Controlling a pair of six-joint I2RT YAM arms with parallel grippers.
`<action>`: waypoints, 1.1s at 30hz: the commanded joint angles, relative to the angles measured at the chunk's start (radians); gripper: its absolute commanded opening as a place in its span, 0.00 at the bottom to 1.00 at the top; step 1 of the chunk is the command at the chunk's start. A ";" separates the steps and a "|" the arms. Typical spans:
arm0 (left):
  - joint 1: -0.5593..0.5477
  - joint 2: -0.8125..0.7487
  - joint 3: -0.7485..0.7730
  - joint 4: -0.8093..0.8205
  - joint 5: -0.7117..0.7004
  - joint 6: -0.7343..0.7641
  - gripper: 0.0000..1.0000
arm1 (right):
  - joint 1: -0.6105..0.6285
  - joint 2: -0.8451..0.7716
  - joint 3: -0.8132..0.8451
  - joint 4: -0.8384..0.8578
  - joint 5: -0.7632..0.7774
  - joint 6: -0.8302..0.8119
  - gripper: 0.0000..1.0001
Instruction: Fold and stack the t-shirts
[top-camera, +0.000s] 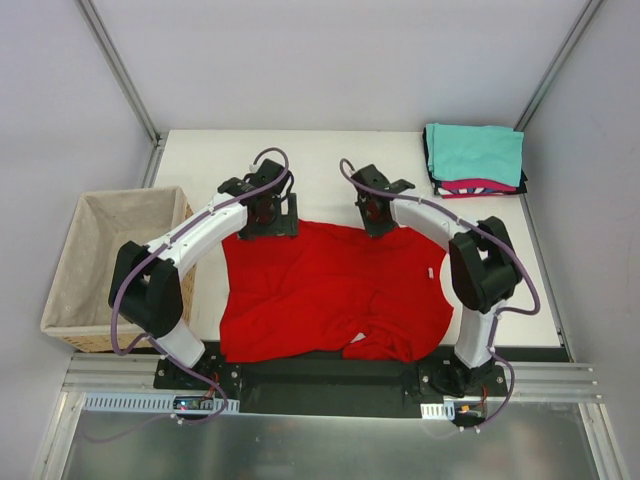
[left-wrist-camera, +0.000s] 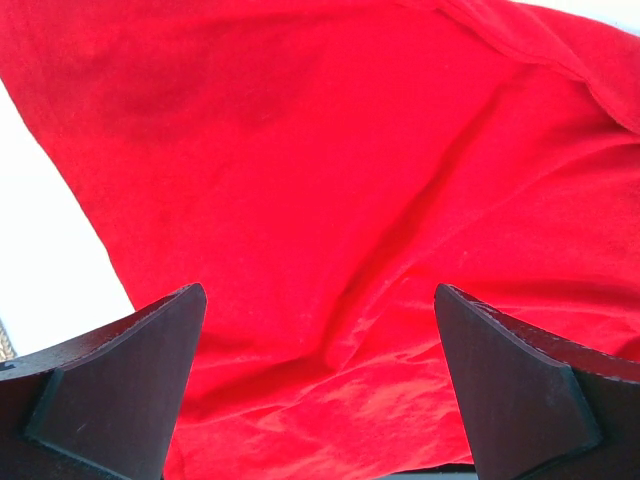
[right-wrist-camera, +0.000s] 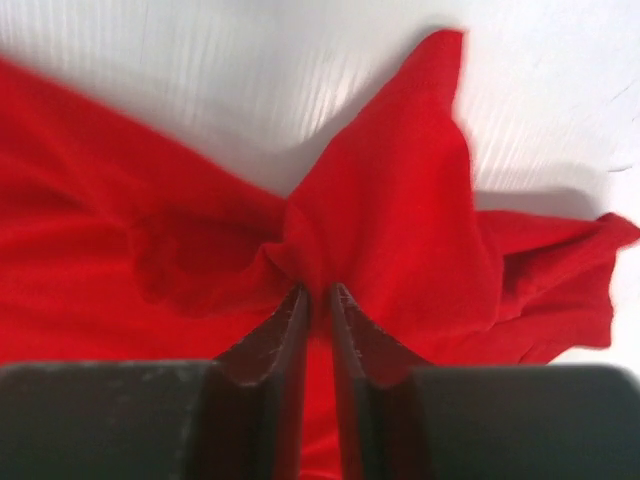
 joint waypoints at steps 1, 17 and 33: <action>0.010 -0.030 -0.007 0.005 0.015 -0.010 0.99 | 0.048 -0.080 -0.108 -0.019 0.088 0.081 0.49; 0.009 -0.030 -0.028 0.017 0.018 -0.013 0.99 | 0.042 0.047 0.258 -0.107 0.177 0.019 0.97; 0.073 0.031 -0.082 0.045 -0.009 -0.042 0.99 | -0.146 0.280 0.386 -0.079 0.031 0.059 0.98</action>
